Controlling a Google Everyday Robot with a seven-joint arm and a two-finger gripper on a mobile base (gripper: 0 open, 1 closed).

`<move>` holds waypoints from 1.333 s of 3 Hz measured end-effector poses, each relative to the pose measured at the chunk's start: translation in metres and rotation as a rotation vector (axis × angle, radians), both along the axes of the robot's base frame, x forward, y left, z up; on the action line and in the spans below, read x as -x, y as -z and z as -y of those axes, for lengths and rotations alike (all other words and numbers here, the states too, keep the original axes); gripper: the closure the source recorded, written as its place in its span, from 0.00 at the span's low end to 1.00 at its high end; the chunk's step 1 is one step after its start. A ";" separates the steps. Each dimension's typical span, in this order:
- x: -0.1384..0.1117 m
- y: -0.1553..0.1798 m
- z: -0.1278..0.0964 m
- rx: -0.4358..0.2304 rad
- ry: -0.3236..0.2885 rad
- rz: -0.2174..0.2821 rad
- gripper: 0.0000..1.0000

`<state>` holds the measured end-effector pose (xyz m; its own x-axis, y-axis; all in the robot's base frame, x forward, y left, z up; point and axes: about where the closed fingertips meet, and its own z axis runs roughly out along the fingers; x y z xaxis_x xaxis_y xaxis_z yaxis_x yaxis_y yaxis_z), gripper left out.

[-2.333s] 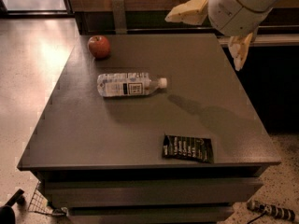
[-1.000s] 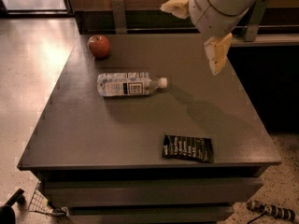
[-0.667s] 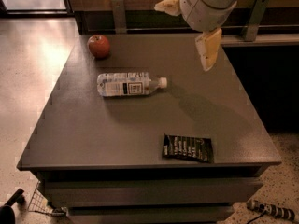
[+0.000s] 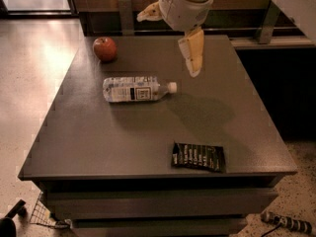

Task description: Place blue plastic bottle upright

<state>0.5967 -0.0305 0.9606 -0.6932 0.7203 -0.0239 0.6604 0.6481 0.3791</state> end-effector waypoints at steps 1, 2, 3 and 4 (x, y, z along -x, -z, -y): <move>0.011 0.027 -0.016 -0.009 -0.021 -0.048 0.00; 0.021 0.045 -0.017 0.005 -0.026 -0.026 0.00; 0.010 0.035 -0.011 0.108 -0.066 0.053 0.00; 0.009 0.036 -0.012 0.114 -0.105 0.059 0.00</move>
Offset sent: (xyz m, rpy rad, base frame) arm -0.0334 0.0161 -0.0670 0.2753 0.2665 -0.9897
